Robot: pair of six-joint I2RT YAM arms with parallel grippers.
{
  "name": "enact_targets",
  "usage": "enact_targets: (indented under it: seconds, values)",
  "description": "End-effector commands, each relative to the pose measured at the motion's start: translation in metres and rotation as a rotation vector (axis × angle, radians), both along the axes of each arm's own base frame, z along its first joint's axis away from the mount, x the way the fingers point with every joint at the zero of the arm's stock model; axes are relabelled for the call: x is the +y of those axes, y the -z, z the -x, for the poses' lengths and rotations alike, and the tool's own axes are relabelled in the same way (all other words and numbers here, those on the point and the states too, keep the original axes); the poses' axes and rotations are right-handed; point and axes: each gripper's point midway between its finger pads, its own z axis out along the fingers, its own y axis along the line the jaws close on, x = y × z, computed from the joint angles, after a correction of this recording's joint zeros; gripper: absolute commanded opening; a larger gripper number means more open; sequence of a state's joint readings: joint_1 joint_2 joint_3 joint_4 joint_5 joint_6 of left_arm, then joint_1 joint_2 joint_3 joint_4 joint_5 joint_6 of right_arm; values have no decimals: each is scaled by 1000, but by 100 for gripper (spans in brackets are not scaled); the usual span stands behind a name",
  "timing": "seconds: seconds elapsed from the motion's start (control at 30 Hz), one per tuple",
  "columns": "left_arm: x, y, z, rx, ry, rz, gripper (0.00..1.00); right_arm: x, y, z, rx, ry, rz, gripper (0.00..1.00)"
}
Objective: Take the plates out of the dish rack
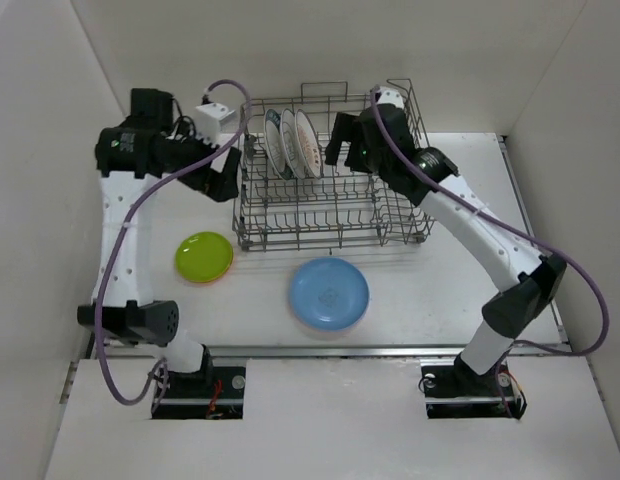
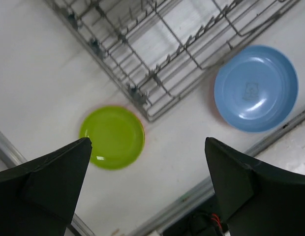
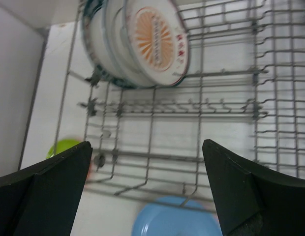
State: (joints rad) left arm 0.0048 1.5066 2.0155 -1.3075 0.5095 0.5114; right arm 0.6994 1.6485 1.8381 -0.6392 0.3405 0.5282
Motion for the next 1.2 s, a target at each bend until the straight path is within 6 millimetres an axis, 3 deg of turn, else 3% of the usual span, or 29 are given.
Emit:
enact_targets:
  seconds: [0.0, 0.03, 0.07, 0.1, 0.13, 0.17, 0.2, 0.23, 0.3, 0.37, 0.5, 0.57, 0.6, 0.73, 0.9, 1.0, 1.1, 1.17]
  values:
    - [-24, 4, -56, -43, -51, -48, 100, -33, -35, -42, -84, 111, -72, 100]
    - [-29, 3, -71, -53, -76, -39, 100, -48, -43, -56, -114, 169, -78, 100]
    - [-37, -13, -92, -109, -132, 18, 100, -75, -43, -76, -130, 240, -64, 100]
    - [-42, 1, -116, -83, -157, 37, 100, -89, -44, -85, -145, 278, -46, 100]
    - [-49, 1, -129, -94, -171, 54, 100, -102, -44, -95, -155, 321, -42, 100]
    - [-60, -12, -147, -156, -171, 90, 100, -124, -50, -106, -174, 381, -22, 100]
    - [-64, -9, -159, -163, -198, 102, 100, -129, -39, -116, -160, 392, 2, 100]
    - [-59, 9, -179, -153, -241, 73, 100, -137, -37, -123, -162, 408, 28, 100]
    - [-72, 10, -200, -215, -253, 49, 100, -144, -31, -139, -169, 420, 55, 100]
    - [-69, 26, -221, -235, -343, -4, 100, -143, -25, -147, -176, 402, 104, 100]
    - [-70, 34, -257, -321, -420, -32, 100, -139, -8, -164, -181, 397, 136, 100]
    - [-68, 49, -269, -327, -458, -72, 100, -147, -4, -166, -178, 446, 159, 100]
    - [-65, 48, -275, -341, -486, -75, 100, -151, 2, -168, -171, 471, 175, 100]
    - [-70, 52, -284, -375, -503, -116, 95, -166, -5, -164, -186, 543, 206, 100]
    - [-70, 56, -288, -370, -486, -99, 90, -168, -12, -160, -195, 541, 209, 100]
    - [-61, 50, -289, -349, -476, -43, 90, -168, -6, -154, -179, 534, 207, 100]
    - [-64, 58, -289, -324, -466, -34, 82, -164, -1, -151, -170, 523, 213, 100]
    - [-66, 75, -288, -278, -440, -30, 74, -163, 3, -151, -162, 513, 216, 100]
